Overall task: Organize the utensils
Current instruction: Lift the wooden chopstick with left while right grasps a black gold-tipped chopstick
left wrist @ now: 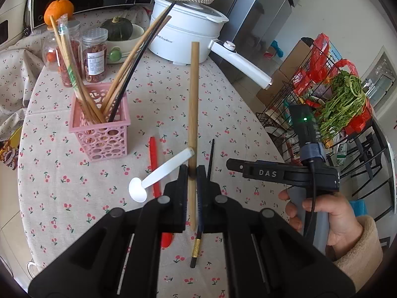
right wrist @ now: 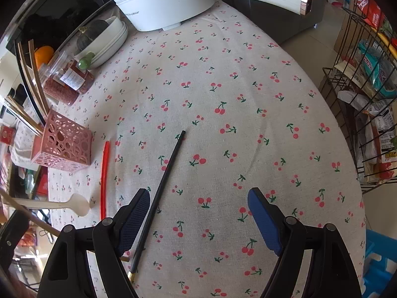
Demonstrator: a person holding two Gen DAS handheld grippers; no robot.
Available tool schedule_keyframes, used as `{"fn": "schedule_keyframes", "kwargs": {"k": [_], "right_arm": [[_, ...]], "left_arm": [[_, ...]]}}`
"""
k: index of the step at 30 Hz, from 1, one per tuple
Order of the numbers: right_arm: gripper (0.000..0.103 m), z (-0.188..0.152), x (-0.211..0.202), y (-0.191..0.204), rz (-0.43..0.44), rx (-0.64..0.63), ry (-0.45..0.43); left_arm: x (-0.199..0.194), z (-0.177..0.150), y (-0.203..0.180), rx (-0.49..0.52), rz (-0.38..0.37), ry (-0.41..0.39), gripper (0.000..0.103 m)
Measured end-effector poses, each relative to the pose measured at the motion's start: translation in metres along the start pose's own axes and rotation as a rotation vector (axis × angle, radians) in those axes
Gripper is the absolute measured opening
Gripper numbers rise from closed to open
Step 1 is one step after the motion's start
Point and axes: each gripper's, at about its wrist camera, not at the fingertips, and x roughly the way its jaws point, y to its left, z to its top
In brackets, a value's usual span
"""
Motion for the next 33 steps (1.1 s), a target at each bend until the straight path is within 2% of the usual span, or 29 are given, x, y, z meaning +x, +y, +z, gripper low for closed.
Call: {"fn": "schedule_keyframes", "kwargs": {"k": [9, 11, 13, 14, 19, 20, 23, 27, 33], "right_arm": [[0.081, 0.004, 0.034, 0.034, -0.083, -0.074, 0.035], [0.076, 0.004, 0.037, 0.043, -0.136, -0.106, 0.028], [0.063, 0.003, 0.039, 0.051, -0.196, -0.122, 0.018], [0.060, 0.002, 0.039, 0.054, -0.218, -0.133, 0.014], [0.018, -0.002, 0.037, 0.068, -0.182, -0.198, 0.001], [0.015, -0.003, 0.037, 0.071, -0.172, -0.209, 0.001], [0.010, -0.003, 0.036, 0.066, -0.112, -0.187, -0.002], [0.007, 0.001, 0.030, 0.048, 0.041, -0.106, 0.006], [0.006, -0.002, -0.018, 0.047, 0.148, -0.119, -0.119]], "left_arm": [[-0.035, 0.001, 0.013, -0.003, -0.017, -0.088, 0.007], [-0.040, 0.001, 0.015, -0.003, -0.017, -0.101, 0.007], [-0.042, 0.001, 0.019, -0.006, -0.006, -0.104, 0.007], [-0.042, 0.001, 0.021, -0.008, 0.002, -0.104, 0.007], [-0.044, -0.001, 0.029, -0.020, 0.018, -0.107, 0.007], [-0.044, -0.001, 0.030, -0.020, 0.021, -0.109, 0.007], [-0.043, -0.003, 0.032, -0.021, 0.035, -0.108, 0.007], [-0.042, -0.003, 0.037, -0.035, 0.049, -0.106, 0.007], [-0.052, -0.002, 0.039, -0.041, 0.065, -0.147, 0.007]]}}
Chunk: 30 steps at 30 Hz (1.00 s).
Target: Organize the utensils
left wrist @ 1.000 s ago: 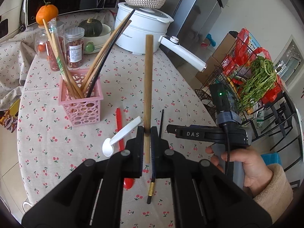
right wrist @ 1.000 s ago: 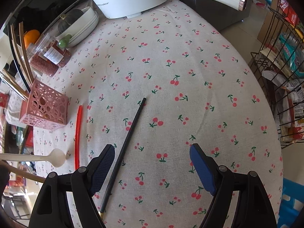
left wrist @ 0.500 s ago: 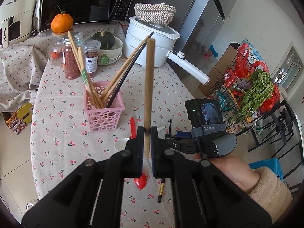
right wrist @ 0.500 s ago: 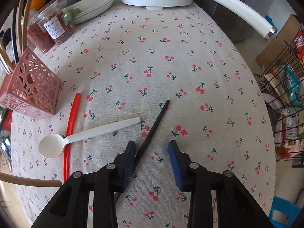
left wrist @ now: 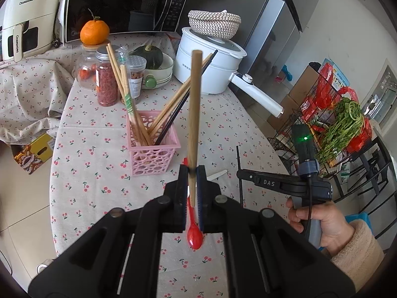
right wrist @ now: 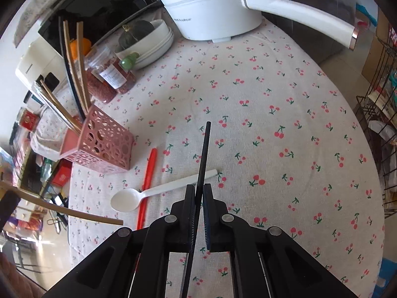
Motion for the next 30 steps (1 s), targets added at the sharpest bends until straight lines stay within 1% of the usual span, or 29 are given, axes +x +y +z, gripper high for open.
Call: {"fn": "schedule_keyframes", "kwargs": {"k": [4, 9, 13, 17, 20, 24, 27, 30], "right_arm": [[0.005, -0.002, -0.041, 0.010, 0.060, -0.050, -0.123], [0.005, -0.009, -0.084, 0.024, 0.128, -0.112, -0.270], [0.005, -0.015, -0.110, 0.033, 0.136, -0.127, -0.343], [0.005, -0.014, -0.128, 0.042, 0.152, -0.142, -0.411], [0.005, -0.011, -0.138, 0.049, 0.149, -0.158, -0.445], [0.005, -0.006, -0.147, 0.057, 0.130, -0.174, -0.457], [0.005, -0.004, -0.148, 0.060, 0.118, -0.185, -0.449], [0.005, -0.003, -0.147, 0.063, 0.110, -0.192, -0.427]], "left_arm": [[-0.008, 0.002, 0.004, -0.010, 0.006, -0.041, 0.007], [-0.022, 0.007, 0.012, -0.045, 0.008, -0.119, 0.007], [-0.033, 0.011, 0.015, -0.077, 0.010, -0.196, 0.007], [-0.041, 0.015, 0.020, -0.106, 0.017, -0.271, 0.007], [-0.046, 0.018, 0.022, -0.119, 0.047, -0.326, 0.007], [-0.047, 0.022, 0.026, -0.124, 0.106, -0.382, 0.007], [-0.041, 0.025, 0.032, -0.131, 0.140, -0.393, 0.007], [-0.034, 0.027, 0.039, -0.143, 0.154, -0.399, 0.007]]}}
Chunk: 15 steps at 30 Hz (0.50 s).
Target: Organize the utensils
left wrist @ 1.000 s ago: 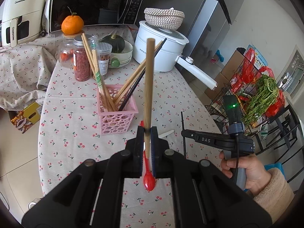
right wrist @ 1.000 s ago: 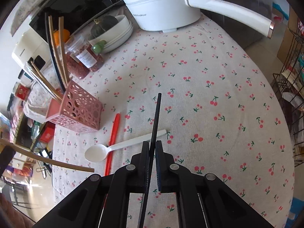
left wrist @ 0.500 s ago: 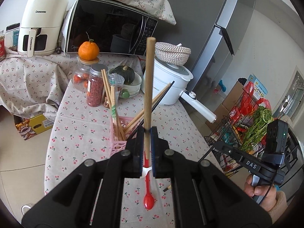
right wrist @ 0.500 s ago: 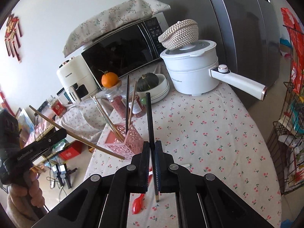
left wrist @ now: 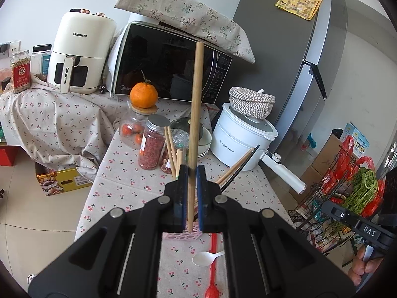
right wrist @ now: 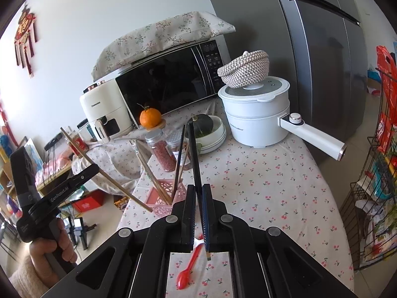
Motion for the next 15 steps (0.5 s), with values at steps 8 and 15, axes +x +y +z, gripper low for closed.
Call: {"fn": "schedule_keyframes", "kwargs": {"k": [8, 15], "right_arm": [[0.005, 0.000, -0.005, 0.001, 0.005, 0.002, -0.012], [0.002, 0.008, -0.009, 0.000, 0.013, 0.016, -0.043]], "left_arm": [[0.006, 0.002, -0.004, 0.010, 0.000, -0.066, 0.007], [0.006, 0.009, -0.010, 0.010, 0.019, -0.123, 0.007]]}}
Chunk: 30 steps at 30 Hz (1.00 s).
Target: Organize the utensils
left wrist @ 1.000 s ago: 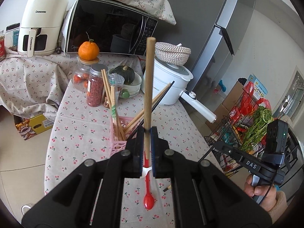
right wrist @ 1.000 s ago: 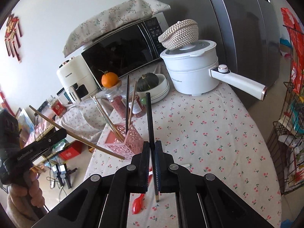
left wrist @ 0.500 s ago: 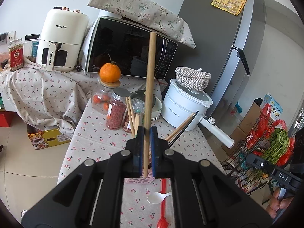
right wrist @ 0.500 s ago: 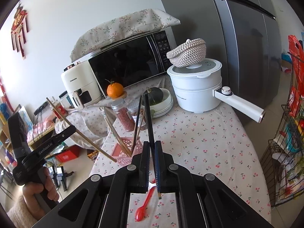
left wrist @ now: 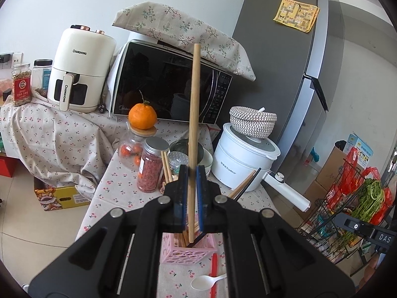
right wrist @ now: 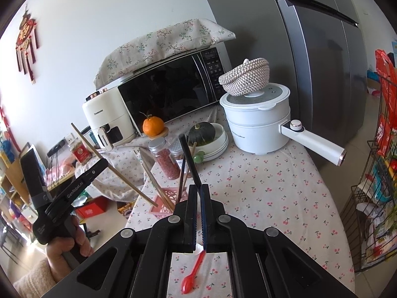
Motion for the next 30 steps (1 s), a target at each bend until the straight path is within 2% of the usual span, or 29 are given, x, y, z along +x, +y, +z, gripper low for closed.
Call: {"fn": "schedule_keyframes", "kwargs": {"k": [4, 7, 12, 14, 15, 16, 18, 22, 26, 30], "right_arm": [[0.002, 0.004, 0.000, 0.001, 0.002, -0.002, 0.000], [0.003, 0.003, 0.009, -0.003, -0.002, 0.006, 0.036], [0.007, -0.003, 0.033, -0.034, -0.030, 0.114, 0.116], [0.017, -0.005, 0.041, -0.048, -0.063, 0.150, 0.141], [0.029, -0.007, 0.047, -0.057, -0.080, 0.170, 0.162], [0.046, -0.009, 0.052, -0.067, -0.099, 0.199, 0.187], [0.058, -0.017, 0.065, -0.090, -0.148, 0.283, 0.244], [0.058, -0.039, 0.093, -0.139, -0.254, 0.464, 0.348], [0.058, -0.057, 0.126, -0.166, -0.393, 0.537, 0.434], [0.057, -0.076, 0.145, -0.189, -0.480, 0.722, 0.456]], "left_arm": [[0.014, -0.005, 0.001, 0.018, 0.026, 0.018, 0.007], [0.024, -0.012, 0.005, 0.010, 0.050, 0.056, 0.007], [0.017, -0.008, 0.007, -0.035, 0.025, 0.055, 0.007], [0.010, -0.005, 0.005, -0.040, 0.008, 0.047, 0.007], [0.007, -0.003, 0.005, -0.043, -0.002, 0.047, 0.007], [0.004, -0.002, 0.005, -0.048, -0.013, 0.050, 0.007], [-0.001, -0.001, 0.004, -0.058, -0.033, 0.063, 0.007], [-0.007, -0.002, 0.004, -0.084, -0.070, 0.103, 0.007], [-0.005, -0.007, 0.008, -0.114, -0.087, 0.160, 0.007], [-0.003, -0.014, 0.011, -0.115, -0.095, 0.206, 0.007]]}}
